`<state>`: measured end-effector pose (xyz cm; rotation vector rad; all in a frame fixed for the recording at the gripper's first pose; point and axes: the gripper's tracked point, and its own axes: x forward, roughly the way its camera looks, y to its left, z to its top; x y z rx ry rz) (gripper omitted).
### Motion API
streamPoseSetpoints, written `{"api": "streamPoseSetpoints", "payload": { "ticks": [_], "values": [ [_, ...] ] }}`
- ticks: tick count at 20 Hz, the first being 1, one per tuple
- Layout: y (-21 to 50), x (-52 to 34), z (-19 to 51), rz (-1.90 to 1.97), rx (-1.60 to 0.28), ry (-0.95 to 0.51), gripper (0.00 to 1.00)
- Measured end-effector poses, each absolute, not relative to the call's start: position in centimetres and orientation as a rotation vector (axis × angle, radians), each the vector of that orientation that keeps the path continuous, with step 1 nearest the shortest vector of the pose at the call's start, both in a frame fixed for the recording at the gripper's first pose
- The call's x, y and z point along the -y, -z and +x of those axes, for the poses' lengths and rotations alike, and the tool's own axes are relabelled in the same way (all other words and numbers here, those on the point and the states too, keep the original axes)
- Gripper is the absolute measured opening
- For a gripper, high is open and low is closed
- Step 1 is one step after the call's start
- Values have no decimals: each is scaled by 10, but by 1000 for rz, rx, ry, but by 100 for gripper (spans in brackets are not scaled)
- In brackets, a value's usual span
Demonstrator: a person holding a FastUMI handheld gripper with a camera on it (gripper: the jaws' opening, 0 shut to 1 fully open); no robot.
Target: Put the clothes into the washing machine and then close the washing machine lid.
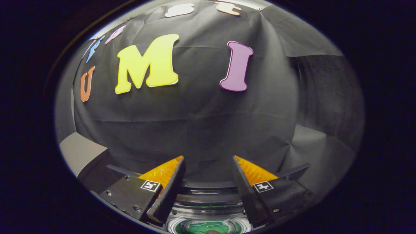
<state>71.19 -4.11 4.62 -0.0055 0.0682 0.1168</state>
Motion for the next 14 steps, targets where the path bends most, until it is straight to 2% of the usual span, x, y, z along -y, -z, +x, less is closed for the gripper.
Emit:
{"api": "streamPoseSetpoints", "payload": {
  "ticks": [14],
  "values": [
    [-34,48,660,18,133,-114,90]
  ]
}}
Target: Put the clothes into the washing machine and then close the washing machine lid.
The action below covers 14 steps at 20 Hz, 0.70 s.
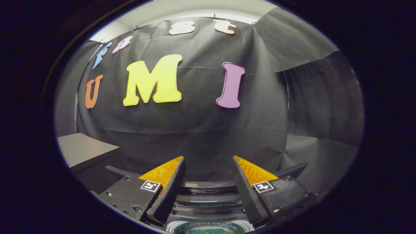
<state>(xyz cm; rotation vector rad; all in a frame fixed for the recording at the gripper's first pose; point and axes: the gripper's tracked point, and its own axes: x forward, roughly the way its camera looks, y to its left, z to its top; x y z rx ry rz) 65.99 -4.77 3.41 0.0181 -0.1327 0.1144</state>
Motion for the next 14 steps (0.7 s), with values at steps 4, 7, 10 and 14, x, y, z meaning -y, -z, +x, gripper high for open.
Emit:
{"api": "streamPoseSetpoints", "payload": {
  "ticks": [4,7,10,14],
  "values": [
    [-25,50,642,25,116,-117,90],
    [-14,52,626,14,90,-119,90],
    [-3,55,610,18,63,-113,90],
    [14,58,591,16,33,-109,90]
  ]
}}
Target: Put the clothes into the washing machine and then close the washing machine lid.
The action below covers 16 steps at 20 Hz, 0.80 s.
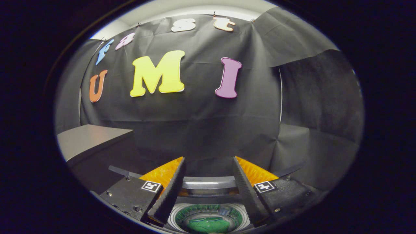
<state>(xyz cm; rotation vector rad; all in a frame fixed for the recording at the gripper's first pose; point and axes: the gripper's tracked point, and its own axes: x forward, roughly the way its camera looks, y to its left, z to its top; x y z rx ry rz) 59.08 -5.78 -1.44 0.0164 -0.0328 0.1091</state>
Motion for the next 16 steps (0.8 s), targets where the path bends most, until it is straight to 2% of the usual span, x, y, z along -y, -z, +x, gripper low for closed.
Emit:
{"api": "streamPoseSetpoints", "payload": {
  "ticks": [7,16],
  "values": [
    [59,53,574,5,-97,-141,91],
    [92,46,535,-21,-162,-181,92]
  ]
}}
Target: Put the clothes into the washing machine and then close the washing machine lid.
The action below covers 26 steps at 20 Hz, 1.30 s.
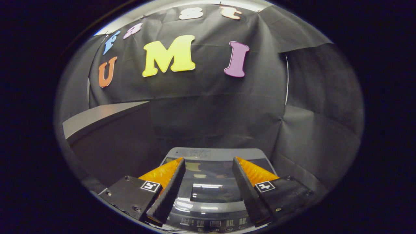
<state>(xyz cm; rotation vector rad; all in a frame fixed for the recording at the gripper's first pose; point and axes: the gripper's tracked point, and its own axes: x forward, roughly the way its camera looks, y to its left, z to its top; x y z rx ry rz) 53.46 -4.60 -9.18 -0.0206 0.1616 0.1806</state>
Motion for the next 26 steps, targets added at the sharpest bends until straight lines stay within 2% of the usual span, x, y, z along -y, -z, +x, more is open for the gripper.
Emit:
{"api": "streamPoseSetpoints", "payload": {
  "ticks": [5,9,19,26],
  "values": [
    [126,43,475,-33,-209,-192,92],
    [132,44,402,-31,-193,-168,92],
    [128,43,132,17,-65,-52,92],
    [129,70,8,35,-39,-27,97]
  ]
}}
